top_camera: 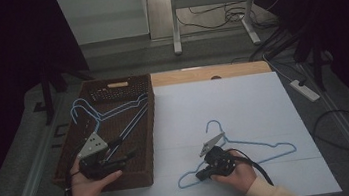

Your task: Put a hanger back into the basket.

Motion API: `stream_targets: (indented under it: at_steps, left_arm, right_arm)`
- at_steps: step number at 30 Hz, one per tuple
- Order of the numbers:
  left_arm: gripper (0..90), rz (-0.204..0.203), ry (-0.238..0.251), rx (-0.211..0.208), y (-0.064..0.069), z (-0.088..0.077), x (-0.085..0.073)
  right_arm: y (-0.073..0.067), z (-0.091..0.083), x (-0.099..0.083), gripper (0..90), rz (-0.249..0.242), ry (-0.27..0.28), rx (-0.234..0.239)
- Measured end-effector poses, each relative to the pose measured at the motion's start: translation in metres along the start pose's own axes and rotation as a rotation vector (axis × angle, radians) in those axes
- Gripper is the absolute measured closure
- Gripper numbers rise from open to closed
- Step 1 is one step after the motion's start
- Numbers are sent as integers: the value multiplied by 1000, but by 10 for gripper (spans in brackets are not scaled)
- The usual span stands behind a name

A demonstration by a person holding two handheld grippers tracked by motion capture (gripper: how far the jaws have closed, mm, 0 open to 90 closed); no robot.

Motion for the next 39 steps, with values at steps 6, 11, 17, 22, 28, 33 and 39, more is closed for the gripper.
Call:
stream_targets:
  at_steps: [6, 11, 17, 22, 28, 33, 39]
  left_arm:
    - [384, -2, -1, -1, 0, 0, 0]
    - [384, -1, 0, -2, 0, 0, 0]
    - [384, -1, 0, 0, 0, 1, 0]
    - [384, -2, -1, -1, 0, 1, -1]
    - [385, -5, -4, -2, 0, 2, -2]
    - [384, -5, -7, -4, 1, 4, -2]
    - [385, -7, -9, -7, 1, 4, -2]
  right_arm:
    - [-2, 0, -2, 900, -6, -6, 10]
    - [-3, -1, -6, 900, -9, -7, 19]
    - [2, -15, -5, 900, -9, 78, -26]
    - [20, -54, -16, 900, 55, 222, -126]
    - [39, -84, -53, 900, 145, 307, -212]
    - [48, -93, -80, 900, 204, 321, -253]
    - [55, -99, -98, 900, 242, 330, -278]
Point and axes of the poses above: each handheld gripper's, and its own axes: z roughly forward along the jaws, x roughly out of its top, y roughly to its right, the point moved 2 cm from there along z, roughly forward along the jaws, and after that the axes turned 9 degrees about -y, right-handed, at the moved point
